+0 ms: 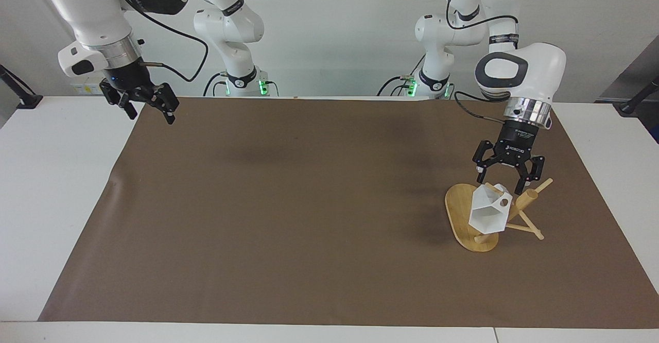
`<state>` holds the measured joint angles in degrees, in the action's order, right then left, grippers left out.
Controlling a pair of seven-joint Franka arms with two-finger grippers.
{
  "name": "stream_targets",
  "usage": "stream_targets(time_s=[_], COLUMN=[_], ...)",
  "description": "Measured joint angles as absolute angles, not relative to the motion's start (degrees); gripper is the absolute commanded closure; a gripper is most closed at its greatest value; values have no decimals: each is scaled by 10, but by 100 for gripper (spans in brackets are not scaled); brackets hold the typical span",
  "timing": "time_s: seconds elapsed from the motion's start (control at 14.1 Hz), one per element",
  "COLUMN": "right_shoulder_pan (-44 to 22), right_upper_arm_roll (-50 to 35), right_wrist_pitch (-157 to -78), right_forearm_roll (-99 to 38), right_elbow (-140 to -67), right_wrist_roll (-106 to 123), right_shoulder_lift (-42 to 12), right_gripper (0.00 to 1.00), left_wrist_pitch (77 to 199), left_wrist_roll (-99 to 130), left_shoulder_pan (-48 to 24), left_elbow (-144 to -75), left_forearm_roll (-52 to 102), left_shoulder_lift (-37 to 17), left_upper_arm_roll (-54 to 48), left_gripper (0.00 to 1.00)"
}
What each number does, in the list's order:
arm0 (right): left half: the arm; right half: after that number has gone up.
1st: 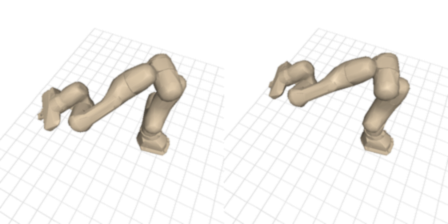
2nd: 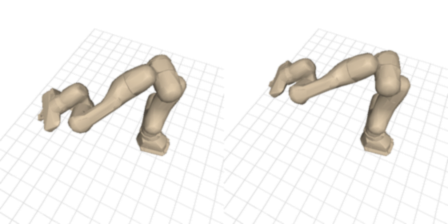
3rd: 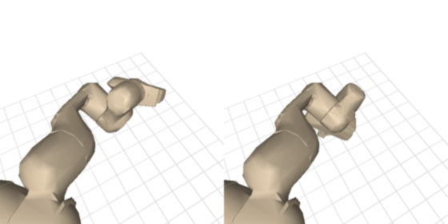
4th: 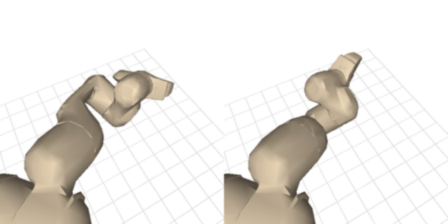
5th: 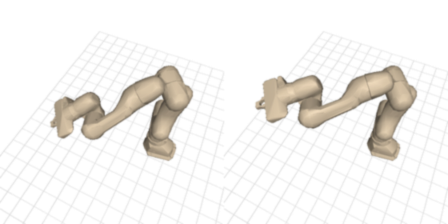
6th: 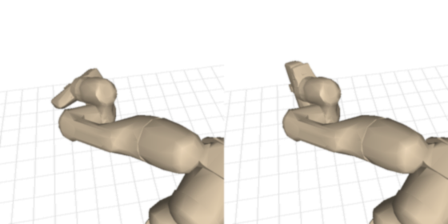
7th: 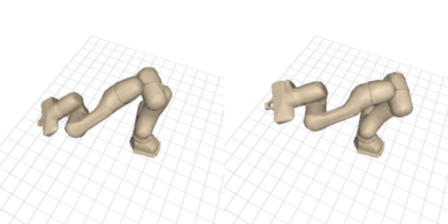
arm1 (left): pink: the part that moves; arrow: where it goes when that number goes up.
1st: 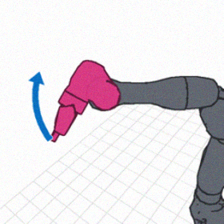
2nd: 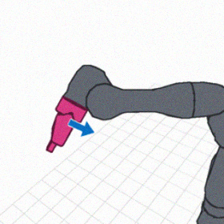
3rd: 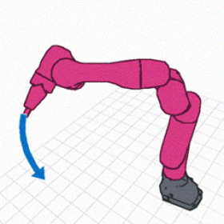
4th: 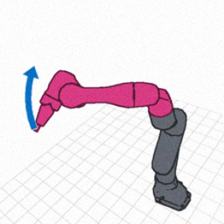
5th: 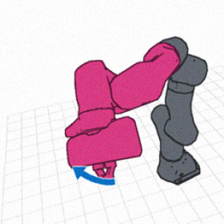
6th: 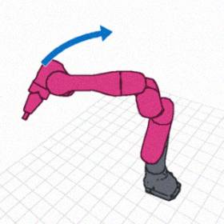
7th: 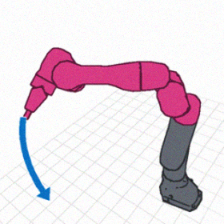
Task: Hang cup on rack
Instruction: 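Lower the cup onto the rack peg with the left gripper, then open the left gripper and pull it back from the cup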
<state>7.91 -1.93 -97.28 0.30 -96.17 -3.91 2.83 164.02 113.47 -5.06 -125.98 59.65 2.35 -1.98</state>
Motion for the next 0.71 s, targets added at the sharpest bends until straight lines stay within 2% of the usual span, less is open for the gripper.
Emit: stream_targets(time_s=[0.35, 0.71], right_shoulder_pan=[79, 79], right_upper_arm_roll=[-14, -15], right_wrist_pitch=[-973, -973], right_forearm_roll=[3, 3], right_elbow=[-962, -961], right_wrist_roll=[-39, 1], right_shoulder_lift=[28, 31], right_gripper=[0, 0], left_wrist_pitch=[1537, 1439], left_wrist_roll=[1121, 1081], left_shoulder_pan=[-1, 20], left_elbow=[-1258, -1246], left_forearm_roll=[444, 294], left_shoulder_lift=[49, 66], left_upper_arm_roll=[-18, -17], left_gripper=[0, 0])
